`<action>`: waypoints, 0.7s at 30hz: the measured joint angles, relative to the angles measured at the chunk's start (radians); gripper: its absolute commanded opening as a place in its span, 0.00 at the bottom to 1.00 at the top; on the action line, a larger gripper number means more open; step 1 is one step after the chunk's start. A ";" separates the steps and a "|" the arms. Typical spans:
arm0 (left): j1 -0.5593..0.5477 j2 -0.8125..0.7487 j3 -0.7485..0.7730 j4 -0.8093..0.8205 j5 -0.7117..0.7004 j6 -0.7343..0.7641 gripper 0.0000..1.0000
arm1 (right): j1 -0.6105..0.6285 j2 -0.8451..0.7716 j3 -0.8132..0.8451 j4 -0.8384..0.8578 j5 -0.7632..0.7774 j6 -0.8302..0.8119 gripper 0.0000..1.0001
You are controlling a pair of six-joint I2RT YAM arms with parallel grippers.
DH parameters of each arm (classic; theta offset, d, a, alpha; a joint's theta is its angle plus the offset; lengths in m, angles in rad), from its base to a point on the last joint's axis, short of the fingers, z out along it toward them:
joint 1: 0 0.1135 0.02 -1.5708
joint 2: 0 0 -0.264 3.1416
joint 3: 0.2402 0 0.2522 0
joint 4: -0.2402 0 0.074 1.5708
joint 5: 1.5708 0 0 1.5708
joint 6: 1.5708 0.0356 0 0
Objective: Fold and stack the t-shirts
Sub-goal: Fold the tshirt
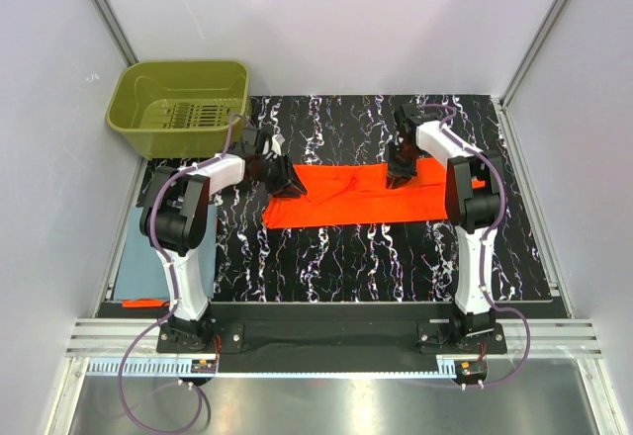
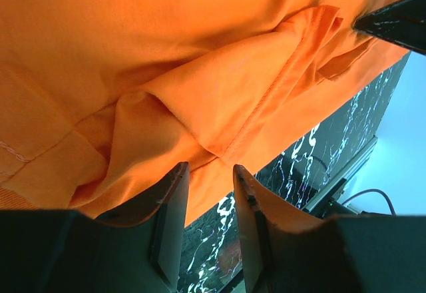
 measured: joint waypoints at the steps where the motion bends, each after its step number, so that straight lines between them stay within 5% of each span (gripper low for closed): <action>1: 0.000 0.000 0.000 0.000 -0.001 0.000 0.38 | 0.000 -0.006 -0.008 0.002 0.000 0.000 0.30; 9: 0.000 0.000 -0.002 0.000 -0.002 0.000 0.38 | 0.000 -0.077 -0.096 0.008 0.012 -0.003 0.40; 21: 0.034 0.012 -0.049 -0.001 -0.010 0.016 0.38 | -0.029 -0.064 -0.089 0.039 0.031 -0.040 0.40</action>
